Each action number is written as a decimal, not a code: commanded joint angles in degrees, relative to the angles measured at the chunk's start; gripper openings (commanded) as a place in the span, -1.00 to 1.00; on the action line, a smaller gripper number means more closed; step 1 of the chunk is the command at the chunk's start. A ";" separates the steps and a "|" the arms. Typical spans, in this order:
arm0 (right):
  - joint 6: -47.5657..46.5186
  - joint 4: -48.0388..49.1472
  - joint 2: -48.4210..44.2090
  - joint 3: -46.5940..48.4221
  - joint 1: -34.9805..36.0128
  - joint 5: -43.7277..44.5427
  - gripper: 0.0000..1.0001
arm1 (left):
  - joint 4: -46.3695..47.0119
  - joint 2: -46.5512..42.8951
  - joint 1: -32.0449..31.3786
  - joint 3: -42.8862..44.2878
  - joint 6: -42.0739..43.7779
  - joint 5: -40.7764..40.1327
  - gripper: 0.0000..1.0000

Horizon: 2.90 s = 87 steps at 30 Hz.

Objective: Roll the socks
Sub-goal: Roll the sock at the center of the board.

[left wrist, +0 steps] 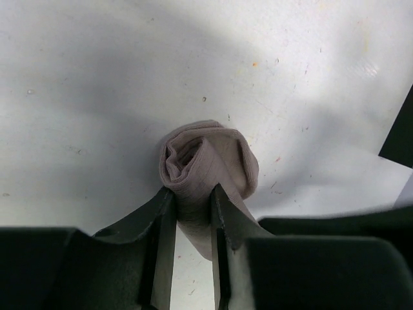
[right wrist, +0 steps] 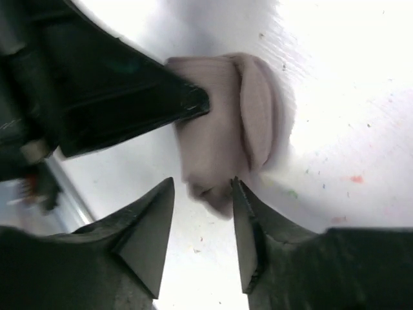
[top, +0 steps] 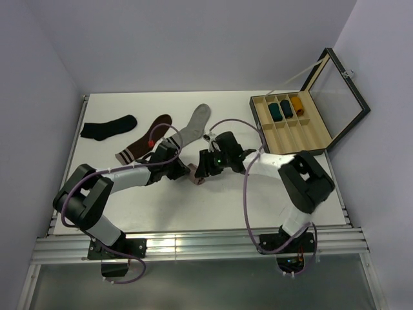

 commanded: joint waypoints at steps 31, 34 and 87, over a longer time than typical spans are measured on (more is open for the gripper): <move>-25.33 5.91 1.29 -1.32 25.73 48.91 -0.68 | -12.27 3.96 0.31 6.98 8.36 0.38 -0.64; -24.62 5.03 0.85 -1.84 25.55 47.94 -1.00 | -11.13 2.91 0.31 6.19 8.27 0.38 -0.50; 5.87 7.48 13.06 -0.35 -3.89 -15.51 -1.00 | 5.67 -5.36 1.01 -5.85 0.71 0.20 0.44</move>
